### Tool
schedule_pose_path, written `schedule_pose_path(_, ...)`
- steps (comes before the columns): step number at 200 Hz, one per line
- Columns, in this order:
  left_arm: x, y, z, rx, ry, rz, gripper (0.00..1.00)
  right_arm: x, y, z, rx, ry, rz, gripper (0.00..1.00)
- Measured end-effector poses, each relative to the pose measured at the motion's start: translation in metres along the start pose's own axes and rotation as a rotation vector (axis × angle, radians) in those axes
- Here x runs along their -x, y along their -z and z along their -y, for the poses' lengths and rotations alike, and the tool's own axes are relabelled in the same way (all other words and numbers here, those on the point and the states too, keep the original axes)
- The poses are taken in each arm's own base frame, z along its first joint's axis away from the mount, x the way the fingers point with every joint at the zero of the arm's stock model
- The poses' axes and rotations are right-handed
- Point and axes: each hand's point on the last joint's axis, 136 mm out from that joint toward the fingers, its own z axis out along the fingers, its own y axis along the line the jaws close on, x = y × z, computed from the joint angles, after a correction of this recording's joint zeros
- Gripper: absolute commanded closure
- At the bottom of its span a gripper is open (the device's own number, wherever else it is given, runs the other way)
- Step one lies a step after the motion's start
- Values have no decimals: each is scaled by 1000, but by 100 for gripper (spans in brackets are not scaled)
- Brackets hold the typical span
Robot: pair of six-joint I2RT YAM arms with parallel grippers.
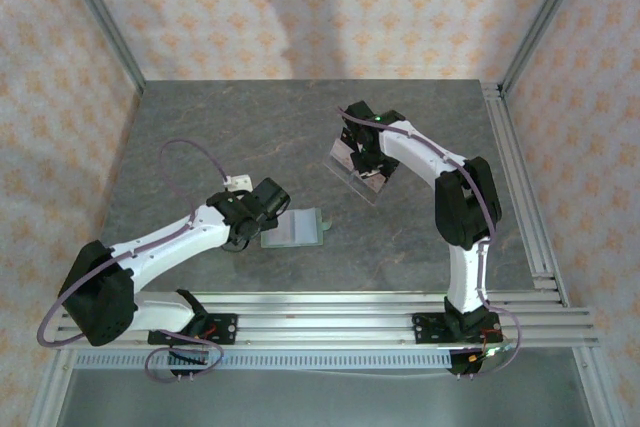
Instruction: Put the credit cards into the card holder
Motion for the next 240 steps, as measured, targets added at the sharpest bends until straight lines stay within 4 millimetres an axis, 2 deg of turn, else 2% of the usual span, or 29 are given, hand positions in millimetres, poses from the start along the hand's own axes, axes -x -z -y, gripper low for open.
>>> schedule_pose_path(88,-3,-3,1,7,-8,-15,0,-1,0,-3,18,12,-3,85)
schedule_pose_path(159,-5,-5,3,16,-19,-30,0,0,2,-10,60,70,-5,100)
schedule_pose_path(202,-2,-3,5,14,-18,-29,0,-2,5,-15,96,89,-15,100)
schedule_pose_path(240,0,-3,7,22,-27,-34,0,1,16,-16,108,88,-4,100)
